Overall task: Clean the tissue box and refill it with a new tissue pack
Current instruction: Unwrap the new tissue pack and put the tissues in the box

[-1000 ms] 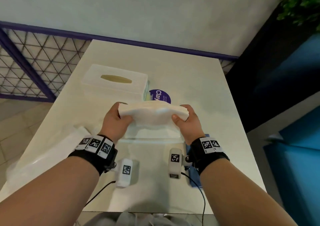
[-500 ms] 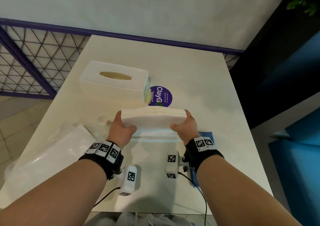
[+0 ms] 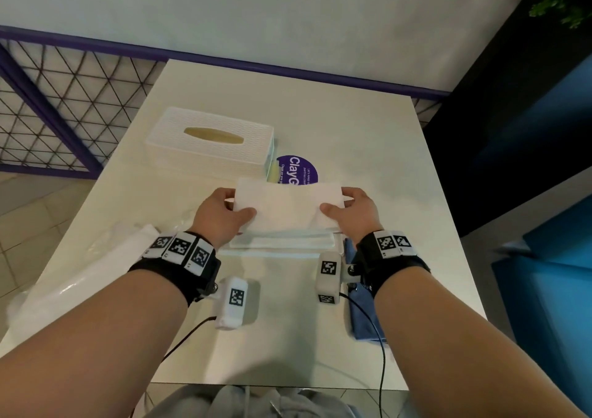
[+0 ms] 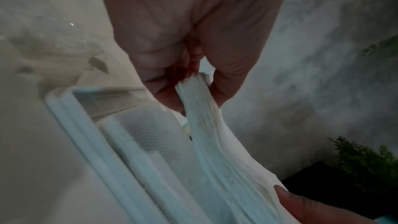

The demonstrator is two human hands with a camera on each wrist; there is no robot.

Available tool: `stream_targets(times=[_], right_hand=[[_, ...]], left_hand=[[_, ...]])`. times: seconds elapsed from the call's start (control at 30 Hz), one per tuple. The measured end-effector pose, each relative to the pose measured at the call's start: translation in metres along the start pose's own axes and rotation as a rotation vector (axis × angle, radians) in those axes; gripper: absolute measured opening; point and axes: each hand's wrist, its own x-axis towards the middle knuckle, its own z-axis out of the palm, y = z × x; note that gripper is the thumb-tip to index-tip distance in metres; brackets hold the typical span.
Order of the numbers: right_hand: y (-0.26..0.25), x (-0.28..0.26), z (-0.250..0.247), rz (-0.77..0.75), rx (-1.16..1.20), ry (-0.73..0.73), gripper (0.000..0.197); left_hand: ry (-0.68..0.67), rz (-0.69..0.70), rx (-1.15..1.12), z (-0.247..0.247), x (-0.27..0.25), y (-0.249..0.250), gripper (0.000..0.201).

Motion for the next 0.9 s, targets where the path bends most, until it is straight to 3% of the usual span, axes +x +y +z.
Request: stream_targets(times=[0.27, 0.43, 0.53, 0.63, 0.77, 0.9], right_hand=[[0.015, 0.003, 0.008, 0.052, -0.113, -0.017, 0.065], [0.015, 0.002, 0.013, 0.066, -0.391, -0.064, 0.069], [0.006, -0.005, 0.022, -0.023, -0.534, 0.024, 0.066], [-0.021, -0.017, 0.042, -0.189, -0.532, 0.082, 0.055], [-0.061, -0.040, 0.096, -0.451, -0.487, -0.137, 0.034], [-0.083, -0.070, 0.159, -0.625, -0.514, -0.403, 0.026]], left_hand=[[0.022, -0.058, 0.116, 0.003, 0.005, -0.019, 0.047], [0.068, -0.005, 0.380, 0.002, 0.006, -0.022, 0.066], [0.140, 0.099, 0.404, -0.006, 0.002, -0.020, 0.061], [0.211, 0.167, 0.400, -0.027, -0.007, -0.021, 0.047], [0.296, 0.155, 0.498, -0.080, -0.025, -0.028, 0.041], [0.318, -0.087, 0.761, -0.133, -0.053, -0.047, 0.057]])
